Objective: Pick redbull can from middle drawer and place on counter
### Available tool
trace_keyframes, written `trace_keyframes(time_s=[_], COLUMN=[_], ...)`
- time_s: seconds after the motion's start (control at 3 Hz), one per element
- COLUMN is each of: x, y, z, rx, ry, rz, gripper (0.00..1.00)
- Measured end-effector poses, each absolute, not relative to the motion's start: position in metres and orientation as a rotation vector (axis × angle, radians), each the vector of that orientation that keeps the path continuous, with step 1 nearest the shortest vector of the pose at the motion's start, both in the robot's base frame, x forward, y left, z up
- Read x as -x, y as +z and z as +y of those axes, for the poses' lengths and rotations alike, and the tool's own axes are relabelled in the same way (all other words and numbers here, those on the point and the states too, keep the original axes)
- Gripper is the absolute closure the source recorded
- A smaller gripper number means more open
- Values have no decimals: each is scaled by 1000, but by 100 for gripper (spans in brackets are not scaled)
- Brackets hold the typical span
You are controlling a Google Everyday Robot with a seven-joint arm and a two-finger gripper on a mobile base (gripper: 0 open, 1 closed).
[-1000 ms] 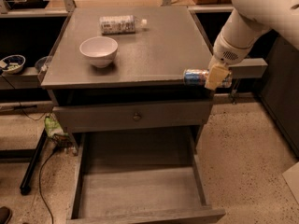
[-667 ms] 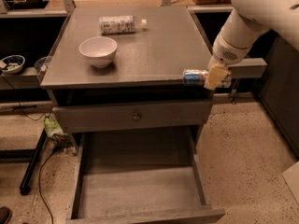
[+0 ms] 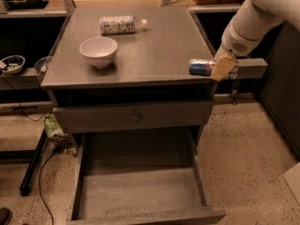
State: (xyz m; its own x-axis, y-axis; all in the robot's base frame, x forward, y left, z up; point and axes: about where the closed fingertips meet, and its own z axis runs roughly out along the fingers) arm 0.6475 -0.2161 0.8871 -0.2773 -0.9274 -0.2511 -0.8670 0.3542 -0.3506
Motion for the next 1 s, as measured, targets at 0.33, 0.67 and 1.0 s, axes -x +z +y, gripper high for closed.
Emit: trace_keyframes(time_s=[0.33, 0.67, 1.0], x=[-664, -680, -710], y=[913, 924, 903], z=[-219, -215, -189], rx=[1566, 1593, 1653], ry=[-236, -193, -3], rz=[2173, 2101, 2019], gripper=[100, 100, 100])
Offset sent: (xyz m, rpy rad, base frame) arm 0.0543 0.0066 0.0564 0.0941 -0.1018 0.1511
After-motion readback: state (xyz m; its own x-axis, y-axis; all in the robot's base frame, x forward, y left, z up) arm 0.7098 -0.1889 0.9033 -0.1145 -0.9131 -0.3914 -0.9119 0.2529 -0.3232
